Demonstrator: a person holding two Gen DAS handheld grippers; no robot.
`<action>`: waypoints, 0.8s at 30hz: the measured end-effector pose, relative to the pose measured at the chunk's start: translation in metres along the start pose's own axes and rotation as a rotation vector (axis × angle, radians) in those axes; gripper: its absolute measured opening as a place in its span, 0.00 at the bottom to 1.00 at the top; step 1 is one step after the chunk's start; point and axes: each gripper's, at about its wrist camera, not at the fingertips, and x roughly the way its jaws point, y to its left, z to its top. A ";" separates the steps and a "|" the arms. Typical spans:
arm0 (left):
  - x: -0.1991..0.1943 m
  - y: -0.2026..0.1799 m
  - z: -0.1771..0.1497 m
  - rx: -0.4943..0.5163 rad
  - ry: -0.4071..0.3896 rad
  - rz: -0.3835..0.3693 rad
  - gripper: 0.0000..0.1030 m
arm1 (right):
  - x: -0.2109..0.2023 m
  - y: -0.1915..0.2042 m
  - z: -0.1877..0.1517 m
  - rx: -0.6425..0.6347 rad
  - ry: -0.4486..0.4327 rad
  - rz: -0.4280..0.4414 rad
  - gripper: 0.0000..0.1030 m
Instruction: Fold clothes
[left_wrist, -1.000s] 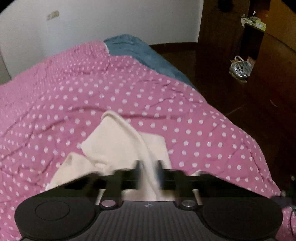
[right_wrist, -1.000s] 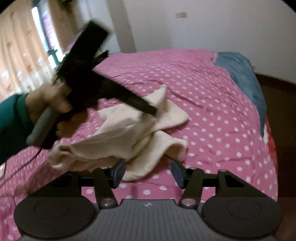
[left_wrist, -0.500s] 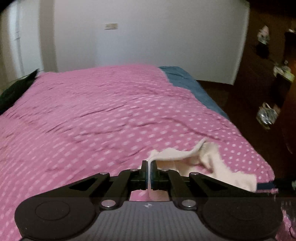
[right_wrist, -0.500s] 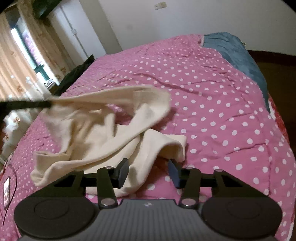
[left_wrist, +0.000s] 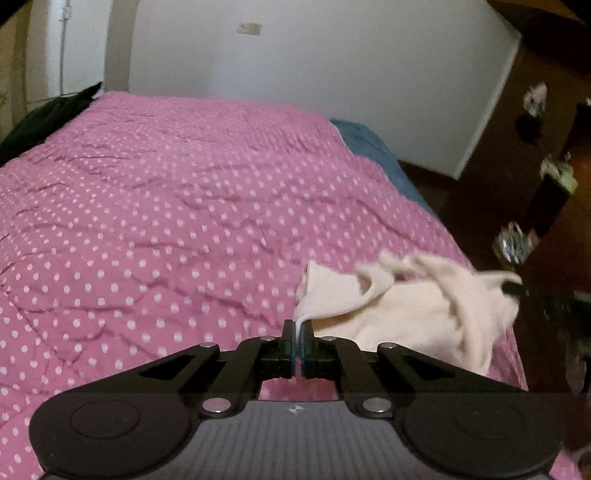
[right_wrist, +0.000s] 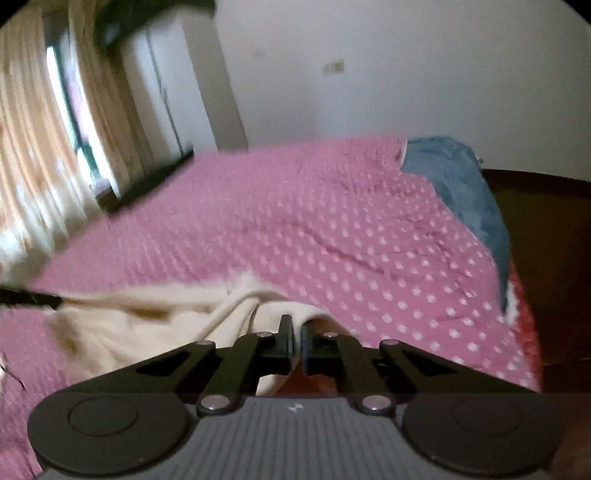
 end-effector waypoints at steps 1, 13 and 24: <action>0.004 0.001 -0.004 0.010 0.025 0.005 0.03 | 0.002 0.000 0.000 -0.013 0.026 -0.019 0.06; 0.025 -0.023 0.008 0.127 0.006 0.014 0.49 | 0.028 0.027 0.019 -0.149 0.075 0.030 0.33; 0.121 -0.092 0.033 0.312 0.034 0.020 0.63 | 0.110 0.048 0.014 -0.194 0.180 0.032 0.17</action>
